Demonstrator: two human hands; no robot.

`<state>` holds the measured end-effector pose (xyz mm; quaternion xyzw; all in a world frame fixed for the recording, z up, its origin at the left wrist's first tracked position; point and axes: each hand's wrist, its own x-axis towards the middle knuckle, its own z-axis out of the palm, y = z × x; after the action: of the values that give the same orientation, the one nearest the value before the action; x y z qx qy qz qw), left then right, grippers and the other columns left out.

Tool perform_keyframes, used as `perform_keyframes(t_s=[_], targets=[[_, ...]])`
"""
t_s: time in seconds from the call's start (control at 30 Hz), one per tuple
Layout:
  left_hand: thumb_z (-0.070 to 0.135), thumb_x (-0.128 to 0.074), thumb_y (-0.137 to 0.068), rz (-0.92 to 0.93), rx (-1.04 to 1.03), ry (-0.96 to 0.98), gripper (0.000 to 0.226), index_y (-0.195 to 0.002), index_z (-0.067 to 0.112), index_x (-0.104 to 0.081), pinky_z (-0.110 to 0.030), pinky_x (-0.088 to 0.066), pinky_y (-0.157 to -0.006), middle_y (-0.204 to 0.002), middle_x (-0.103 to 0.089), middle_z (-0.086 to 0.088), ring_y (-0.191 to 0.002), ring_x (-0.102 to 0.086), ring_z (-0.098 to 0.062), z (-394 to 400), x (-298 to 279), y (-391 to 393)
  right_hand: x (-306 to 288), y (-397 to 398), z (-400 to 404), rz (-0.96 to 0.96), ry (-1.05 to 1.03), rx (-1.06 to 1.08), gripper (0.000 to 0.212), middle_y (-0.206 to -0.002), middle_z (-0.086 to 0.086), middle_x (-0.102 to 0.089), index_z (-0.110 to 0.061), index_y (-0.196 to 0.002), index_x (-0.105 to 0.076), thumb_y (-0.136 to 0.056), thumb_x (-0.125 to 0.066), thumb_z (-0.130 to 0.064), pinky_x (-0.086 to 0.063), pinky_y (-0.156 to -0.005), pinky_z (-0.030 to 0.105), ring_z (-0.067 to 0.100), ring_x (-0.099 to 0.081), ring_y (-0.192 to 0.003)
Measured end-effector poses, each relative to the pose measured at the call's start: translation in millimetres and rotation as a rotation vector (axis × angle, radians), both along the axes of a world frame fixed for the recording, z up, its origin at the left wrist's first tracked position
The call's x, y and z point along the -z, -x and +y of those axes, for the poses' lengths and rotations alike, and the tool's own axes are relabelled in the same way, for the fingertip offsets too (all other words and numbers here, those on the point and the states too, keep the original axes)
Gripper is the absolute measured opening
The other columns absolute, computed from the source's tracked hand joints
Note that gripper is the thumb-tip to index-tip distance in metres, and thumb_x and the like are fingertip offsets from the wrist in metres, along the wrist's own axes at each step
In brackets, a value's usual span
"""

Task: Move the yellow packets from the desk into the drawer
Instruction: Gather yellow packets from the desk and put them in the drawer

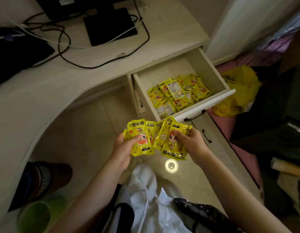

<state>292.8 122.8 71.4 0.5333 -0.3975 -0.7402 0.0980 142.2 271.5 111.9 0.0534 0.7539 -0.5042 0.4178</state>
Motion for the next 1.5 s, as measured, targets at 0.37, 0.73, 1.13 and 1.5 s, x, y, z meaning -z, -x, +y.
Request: perform_keyframes(t_s=[0.37, 0.73, 1.13, 1.5], targets=[[0.005, -0.073, -0.078, -0.036, -0.019, -0.009, 0.035, -0.112, 0.007, -0.063, -0.032, -0.059, -0.064, -0.101, -0.071, -0.014, -0.081, -0.070, -0.023, -27.8, 18.7, 129.7, 15.5, 132.0, -24.7, -0.001, -0.023, 0.051, 0.017, -0.099, 0.012, -0.072, -0.014, -0.099, -0.061, -0.086, -0.069, -0.020, -0.057, -0.083, 0.050, 0.030, -0.070, -0.091], [0.022, -0.084, -0.066, -0.191, -0.018, -0.031, 0.060, -0.120, 0.015, -0.058, -0.054, -0.053, -0.089, -0.113, -0.069, -0.009, -0.100, -0.068, -0.029, -57.7, 48.7, 259.3, 33.1, 264.4, -53.6, -0.015, -0.132, 0.010, 0.035, -0.105, 0.005, -0.070, -0.014, -0.115, -0.054, -0.085, -0.069, -0.027, -0.057, -0.084, 0.048, 0.025, -0.070, -0.091], [0.042, -0.080, -0.038, -0.341, -0.174, -0.041, 0.077, -0.110, 0.021, -0.061, -0.053, -0.054, -0.087, -0.110, -0.069, -0.008, -0.096, -0.067, -0.029, -72.3, 119.7, 358.1, 76.5, 384.7, -92.8, 0.081, -0.278, -0.215, 0.019, -0.099, 0.008, -0.069, -0.014, -0.103, -0.061, -0.088, -0.064, -0.025, -0.058, -0.074, 0.042, 0.025, -0.066, -0.090], [0.035, -0.077, -0.071, -0.557, -0.105, 0.147, 0.063, -0.125, 0.010, -0.055, -0.046, -0.053, -0.089, -0.121, -0.063, -0.013, -0.106, -0.062, -0.034, -115.6, 145.8, 431.0, 147.5, 434.8, -195.1, -0.024, -0.267, -0.333, 0.029, -0.108, 0.014, -0.066, -0.007, -0.115, -0.059, -0.090, -0.062, -0.020, -0.052, -0.064, 0.031, 0.028, -0.065, -0.089]])
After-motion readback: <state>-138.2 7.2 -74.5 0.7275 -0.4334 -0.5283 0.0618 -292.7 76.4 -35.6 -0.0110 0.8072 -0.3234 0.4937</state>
